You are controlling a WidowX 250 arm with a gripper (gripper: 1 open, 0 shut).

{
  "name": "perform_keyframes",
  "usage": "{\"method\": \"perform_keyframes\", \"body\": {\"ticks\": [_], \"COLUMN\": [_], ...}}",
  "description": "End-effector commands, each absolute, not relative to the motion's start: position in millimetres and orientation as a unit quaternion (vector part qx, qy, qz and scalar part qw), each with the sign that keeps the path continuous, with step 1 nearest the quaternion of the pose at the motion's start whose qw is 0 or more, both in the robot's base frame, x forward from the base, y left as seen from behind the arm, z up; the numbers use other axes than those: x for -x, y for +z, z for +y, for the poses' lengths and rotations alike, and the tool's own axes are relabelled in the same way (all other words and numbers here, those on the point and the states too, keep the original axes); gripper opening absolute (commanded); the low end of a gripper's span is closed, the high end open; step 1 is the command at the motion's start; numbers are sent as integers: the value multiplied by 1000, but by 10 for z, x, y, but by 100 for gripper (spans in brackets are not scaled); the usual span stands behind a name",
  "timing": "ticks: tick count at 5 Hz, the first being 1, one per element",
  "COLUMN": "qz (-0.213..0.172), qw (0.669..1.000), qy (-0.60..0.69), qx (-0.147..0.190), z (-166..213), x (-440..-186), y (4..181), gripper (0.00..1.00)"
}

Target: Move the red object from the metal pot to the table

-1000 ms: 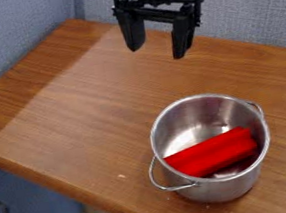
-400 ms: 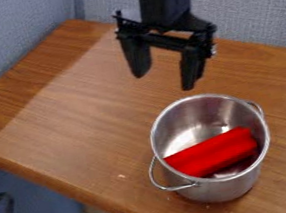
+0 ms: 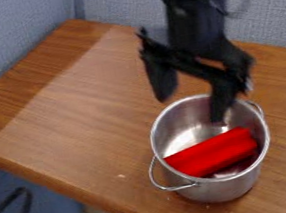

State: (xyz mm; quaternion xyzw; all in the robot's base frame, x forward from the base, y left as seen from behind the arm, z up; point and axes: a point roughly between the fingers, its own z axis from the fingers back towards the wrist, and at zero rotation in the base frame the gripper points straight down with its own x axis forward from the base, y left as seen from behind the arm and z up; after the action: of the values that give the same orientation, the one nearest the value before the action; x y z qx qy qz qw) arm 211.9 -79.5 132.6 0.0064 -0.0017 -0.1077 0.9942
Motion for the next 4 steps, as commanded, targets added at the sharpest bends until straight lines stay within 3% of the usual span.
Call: {"method": "perform_keyframes", "body": {"ticks": [1,4], "qz": [-32,-54], "qw": [990,984], "qy": [-137,-157], "qx": [-23,-70], "z": [-953,-1176], "x": [-2050,-2033], "y": [1243,860], "gripper": [100,100]}}
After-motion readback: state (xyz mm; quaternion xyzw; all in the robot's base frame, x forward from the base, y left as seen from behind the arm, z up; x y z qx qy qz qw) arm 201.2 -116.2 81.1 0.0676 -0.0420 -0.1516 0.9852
